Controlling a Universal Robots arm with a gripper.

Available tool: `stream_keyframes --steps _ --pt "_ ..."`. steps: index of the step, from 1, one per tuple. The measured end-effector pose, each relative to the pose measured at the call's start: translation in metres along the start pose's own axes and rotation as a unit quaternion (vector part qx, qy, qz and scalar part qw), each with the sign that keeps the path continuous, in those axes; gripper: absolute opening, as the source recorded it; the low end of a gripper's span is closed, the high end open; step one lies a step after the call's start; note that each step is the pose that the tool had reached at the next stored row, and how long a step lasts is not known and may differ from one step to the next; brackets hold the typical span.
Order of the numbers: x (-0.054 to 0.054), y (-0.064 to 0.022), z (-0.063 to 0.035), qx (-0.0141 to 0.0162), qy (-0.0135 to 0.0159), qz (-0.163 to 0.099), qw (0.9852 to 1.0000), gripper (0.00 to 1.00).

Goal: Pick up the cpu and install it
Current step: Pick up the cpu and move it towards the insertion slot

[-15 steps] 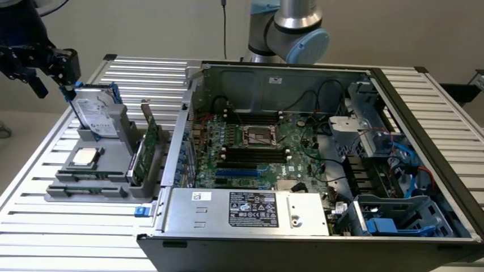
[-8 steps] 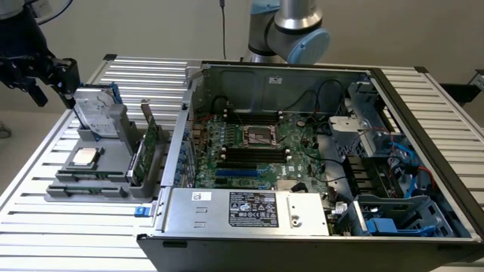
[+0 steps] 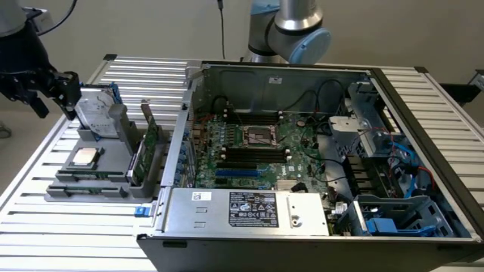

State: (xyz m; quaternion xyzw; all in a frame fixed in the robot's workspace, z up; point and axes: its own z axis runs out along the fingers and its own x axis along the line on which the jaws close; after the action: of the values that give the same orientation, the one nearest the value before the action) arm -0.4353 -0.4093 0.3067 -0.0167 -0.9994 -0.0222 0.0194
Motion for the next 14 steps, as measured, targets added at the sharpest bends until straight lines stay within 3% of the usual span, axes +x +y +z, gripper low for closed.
stream_keyframes --steps 8,14 --pt "-0.010 -0.0051 0.0139 0.0000 0.0000 0.000 1.0000 0.60" --pt "-0.012 -0.0065 0.0247 0.0000 0.0000 0.000 1.0000 0.60"
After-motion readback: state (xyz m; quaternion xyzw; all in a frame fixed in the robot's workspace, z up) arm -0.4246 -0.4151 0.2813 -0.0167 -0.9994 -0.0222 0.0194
